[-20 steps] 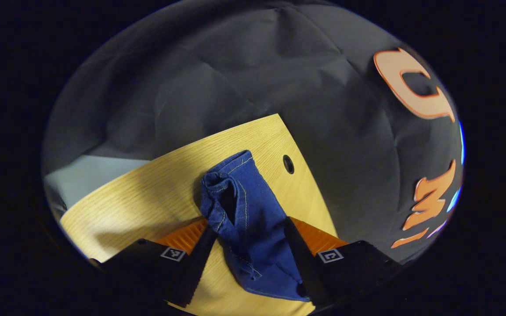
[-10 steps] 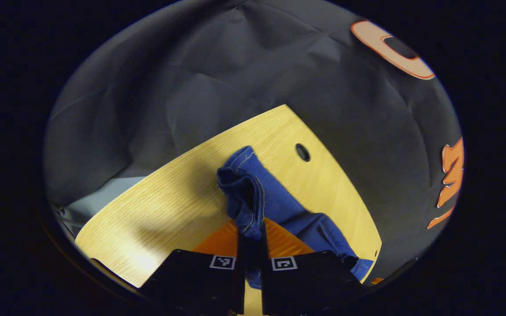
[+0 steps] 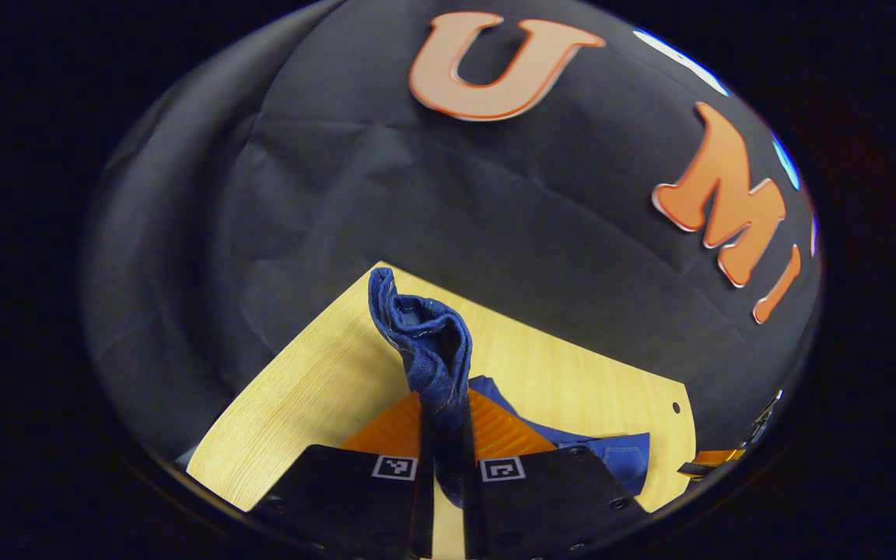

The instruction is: Grasp the waist and the cuffs of the jeans and fold them to make the two legs overlap; first hold the waist and fold one-third of the jeans toward the cuffs, then hold the cuffs and fold the remaining one-third in the same direction to finish folding.

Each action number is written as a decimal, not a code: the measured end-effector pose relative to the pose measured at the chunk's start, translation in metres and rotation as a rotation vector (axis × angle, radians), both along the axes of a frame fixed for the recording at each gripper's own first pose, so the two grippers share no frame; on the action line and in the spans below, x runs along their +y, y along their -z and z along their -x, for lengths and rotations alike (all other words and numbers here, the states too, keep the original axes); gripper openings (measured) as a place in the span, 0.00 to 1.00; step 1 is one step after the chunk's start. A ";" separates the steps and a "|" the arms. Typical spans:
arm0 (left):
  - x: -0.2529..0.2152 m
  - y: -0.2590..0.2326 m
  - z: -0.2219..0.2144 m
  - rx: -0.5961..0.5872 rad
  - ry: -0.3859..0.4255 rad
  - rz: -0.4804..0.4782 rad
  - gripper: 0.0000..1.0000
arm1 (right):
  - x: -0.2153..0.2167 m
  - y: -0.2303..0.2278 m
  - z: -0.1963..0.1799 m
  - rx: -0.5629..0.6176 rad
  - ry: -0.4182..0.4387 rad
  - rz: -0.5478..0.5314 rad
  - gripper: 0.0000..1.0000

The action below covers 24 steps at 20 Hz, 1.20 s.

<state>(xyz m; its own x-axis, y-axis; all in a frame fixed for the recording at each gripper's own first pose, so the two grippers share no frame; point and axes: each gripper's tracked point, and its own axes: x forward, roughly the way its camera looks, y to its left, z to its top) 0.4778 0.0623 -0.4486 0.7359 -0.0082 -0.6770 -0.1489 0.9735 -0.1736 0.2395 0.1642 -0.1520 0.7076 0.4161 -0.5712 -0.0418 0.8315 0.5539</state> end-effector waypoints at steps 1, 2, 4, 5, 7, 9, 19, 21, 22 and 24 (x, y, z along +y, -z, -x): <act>-0.027 -0.016 -0.003 -0.022 0.038 -0.017 0.15 | -0.013 -0.009 0.004 -0.023 0.007 0.002 0.98; -0.047 -0.025 -0.003 -0.037 0.067 -0.032 0.15 | -0.022 -0.018 0.007 -0.043 0.016 -0.010 0.98; -0.095 -0.044 -0.002 -0.061 0.136 -0.070 0.15 | -0.041 -0.039 0.015 -0.081 0.037 -0.057 0.98; -0.119 -0.048 -0.002 -0.069 0.163 -0.078 0.15 | -0.053 -0.048 0.019 -0.095 0.051 -0.070 0.98; -0.163 -0.053 0.001 -0.079 0.221 -0.110 0.15 | -0.083 -0.060 0.031 -0.124 0.082 -0.074 0.98; -0.213 -0.042 -0.001 -0.075 0.287 -0.156 0.15 | -0.111 -0.065 0.045 -0.134 0.120 -0.077 0.98; -0.413 0.081 0.054 0.064 0.596 -0.238 0.15 | -0.235 -0.027 0.100 -0.077 0.364 -0.123 0.98; -0.436 0.128 0.072 0.129 0.639 -0.280 0.15 | -0.249 -0.024 0.106 -0.068 0.394 -0.133 0.98; -0.441 0.142 0.083 0.156 0.654 -0.302 0.16 | -0.255 -0.021 0.110 -0.064 0.408 -0.127 0.97; -0.451 0.188 0.102 0.237 0.685 -0.333 0.14 | -0.269 -0.016 0.117 -0.054 0.436 -0.104 0.98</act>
<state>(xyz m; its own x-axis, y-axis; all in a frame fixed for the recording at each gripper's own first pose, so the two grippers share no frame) 0.3754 -0.3889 -0.6367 0.4763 -0.1763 -0.8614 0.5053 0.8566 0.1041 0.1223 -0.1051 -0.1357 0.8574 0.1253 -0.4992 0.2689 0.7180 0.6420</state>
